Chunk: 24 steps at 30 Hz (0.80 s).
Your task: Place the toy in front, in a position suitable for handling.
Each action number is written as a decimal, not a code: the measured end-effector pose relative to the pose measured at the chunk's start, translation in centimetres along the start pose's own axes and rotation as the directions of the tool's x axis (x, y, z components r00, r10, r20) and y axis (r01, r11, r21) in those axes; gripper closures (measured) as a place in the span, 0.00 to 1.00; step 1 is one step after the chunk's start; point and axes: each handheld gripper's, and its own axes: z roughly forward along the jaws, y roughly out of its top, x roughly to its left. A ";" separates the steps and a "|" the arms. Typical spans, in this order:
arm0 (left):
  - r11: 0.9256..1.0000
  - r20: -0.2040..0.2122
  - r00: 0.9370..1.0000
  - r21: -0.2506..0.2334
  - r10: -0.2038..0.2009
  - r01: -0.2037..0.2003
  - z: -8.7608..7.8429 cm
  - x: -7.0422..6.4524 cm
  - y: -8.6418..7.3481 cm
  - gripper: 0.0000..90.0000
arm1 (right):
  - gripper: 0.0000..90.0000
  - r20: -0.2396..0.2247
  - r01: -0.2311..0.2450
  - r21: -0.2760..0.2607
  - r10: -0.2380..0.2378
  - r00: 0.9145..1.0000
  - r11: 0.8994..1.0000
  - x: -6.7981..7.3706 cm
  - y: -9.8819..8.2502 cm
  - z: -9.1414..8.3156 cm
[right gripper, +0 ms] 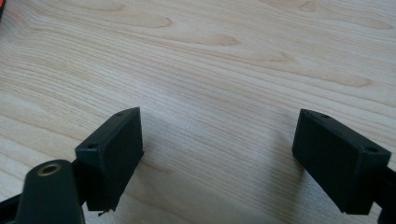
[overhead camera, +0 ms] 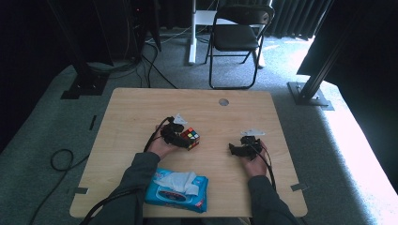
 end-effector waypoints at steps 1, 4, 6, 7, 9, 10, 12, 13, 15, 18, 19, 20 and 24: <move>1.000 0.000 1.000 0.000 0.000 0.000 0.0 0.0 0.0 0.27 | 0.18 0.000 0.000 0.000 0.000 1.000 1.000 0.0 0.0 0.0; 1.000 0.001 1.000 -0.010 -0.008 0.008 -0.5 0.0 0.0 0.31 | 0.18 0.000 0.000 0.000 0.000 1.000 1.000 0.0 0.0 0.0; 1.000 -0.001 1.000 -0.011 -0.019 0.019 -0.9 0.1 -0.1 0.34 | 0.18 0.000 0.000 0.000 0.000 1.000 1.000 0.0 0.0 0.0; 0.999 0.003 1.000 -0.016 -0.027 0.028 -1.1 0.2 -0.1 0.36 | 0.18 0.000 0.001 0.000 -0.001 1.000 1.000 0.0 0.0 0.0; 0.999 0.007 0.999 -0.024 -0.044 0.044 -1.5 0.5 -0.2 0.39 | 0.18 0.000 0.000 0.000 0.000 1.000 1.000 0.0 0.0 0.0; 0.998 0.011 0.999 -0.028 -0.050 0.050 -1.7 0.6 -0.3 0.39 | 0.18 0.000 0.000 0.000 0.000 1.000 1.000 0.0 0.0 0.0; 0.998 0.016 0.999 -0.031 -0.051 0.051 -2.1 0.7 -0.3 0.42 | 0.18 0.000 0.000 0.000 0.000 1.000 1.000 0.0 0.0 0.0; 0.998 0.021 0.998 -0.035 -0.056 0.057 -2.3 0.8 -0.4 0.43 | 0.18 0.000 0.001 0.000 -0.001 1.000 1.000 0.0 0.0 0.0; 0.997 0.026 0.998 -0.040 -0.060 0.061 -2.6 0.9 -0.5 0.45 | 0.18 0.000 0.001 0.000 -0.001 1.000 1.000 0.0 0.0 0.0; 0.997 0.012 0.998 -0.043 -0.062 0.063 -3.0 0.9 -0.6 0.45 | 0.18 0.000 0.000 0.000 0.000 1.000 1.000 0.0 0.0 0.0; 0.997 0.012 0.998 -0.043 -0.062 0.063 -3.0 0.9 -0.6 0.45 | 0.18 0.000 0.000 0.000 0.000 1.000 1.000 0.0 0.0 0.0; 0.997 0.000 0.998 -0.045 -0.065 0.065 -3.2 0.8 -0.7 0.45 | 0.18 0.000 0.000 0.000 0.000 1.000 1.000 0.0 0.0 0.0; 0.996 0.007 0.997 -0.046 -0.072 0.072 -3.6 0.8 -0.6 0.47 | 0.18 0.000 -0.001 0.000 0.001 1.000 1.000 0.0 0.0 0.0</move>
